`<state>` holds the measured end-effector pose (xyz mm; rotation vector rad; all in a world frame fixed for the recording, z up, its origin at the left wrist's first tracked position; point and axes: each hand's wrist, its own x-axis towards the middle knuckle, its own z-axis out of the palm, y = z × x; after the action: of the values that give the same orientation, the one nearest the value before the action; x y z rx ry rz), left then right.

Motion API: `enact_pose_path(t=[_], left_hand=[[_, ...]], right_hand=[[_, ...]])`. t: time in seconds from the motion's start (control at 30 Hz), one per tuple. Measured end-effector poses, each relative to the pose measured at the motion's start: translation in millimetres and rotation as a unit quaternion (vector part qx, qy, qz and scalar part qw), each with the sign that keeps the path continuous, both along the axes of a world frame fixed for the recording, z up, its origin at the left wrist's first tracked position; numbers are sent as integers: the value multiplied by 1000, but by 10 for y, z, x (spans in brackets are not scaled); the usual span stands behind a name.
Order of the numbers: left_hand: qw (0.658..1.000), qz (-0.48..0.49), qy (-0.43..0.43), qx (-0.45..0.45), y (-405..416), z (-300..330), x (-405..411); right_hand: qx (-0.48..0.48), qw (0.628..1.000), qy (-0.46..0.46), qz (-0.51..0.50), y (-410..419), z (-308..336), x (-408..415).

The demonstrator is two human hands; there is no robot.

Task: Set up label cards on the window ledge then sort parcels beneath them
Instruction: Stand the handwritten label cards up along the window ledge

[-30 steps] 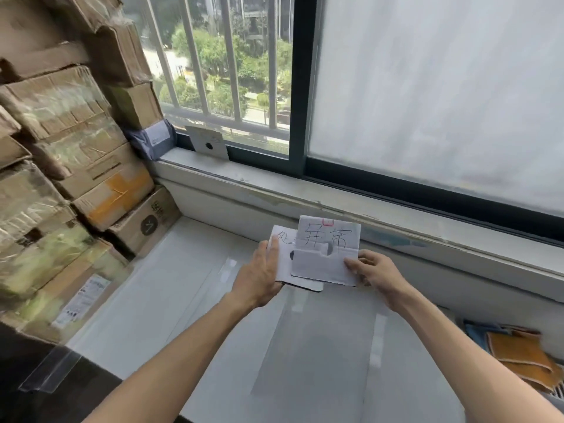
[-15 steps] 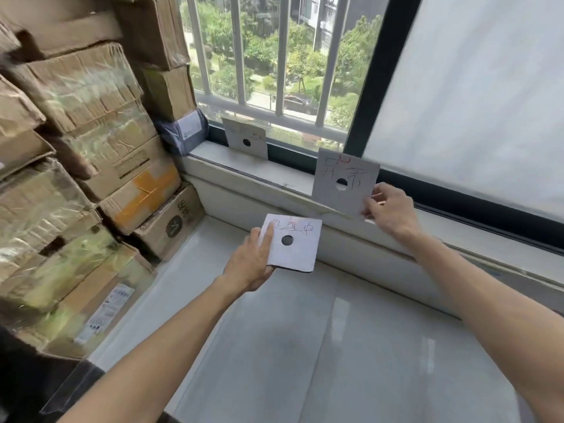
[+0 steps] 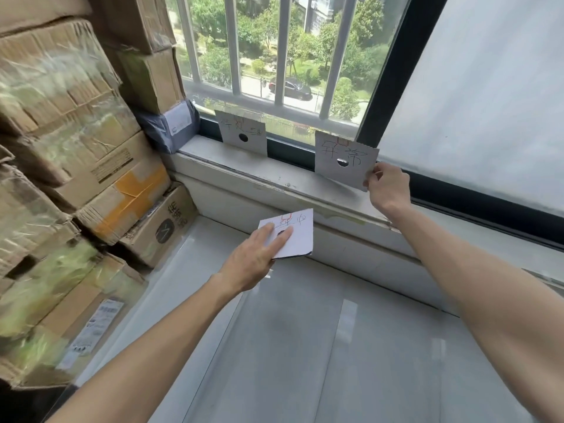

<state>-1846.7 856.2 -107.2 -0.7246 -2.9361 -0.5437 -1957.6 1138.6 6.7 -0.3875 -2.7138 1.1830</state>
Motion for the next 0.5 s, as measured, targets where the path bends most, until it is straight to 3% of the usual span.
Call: enact_pose_path(t=[0.2,0.5], left_hand=[[998,-44,46,-19,-70,-16,-195],[997,-62,40,-22,-96,-95,-287]], right_hand=[[-18,1000,-22,6,2,-104,-175],[24,998,-34,38,-12,-166,-340]])
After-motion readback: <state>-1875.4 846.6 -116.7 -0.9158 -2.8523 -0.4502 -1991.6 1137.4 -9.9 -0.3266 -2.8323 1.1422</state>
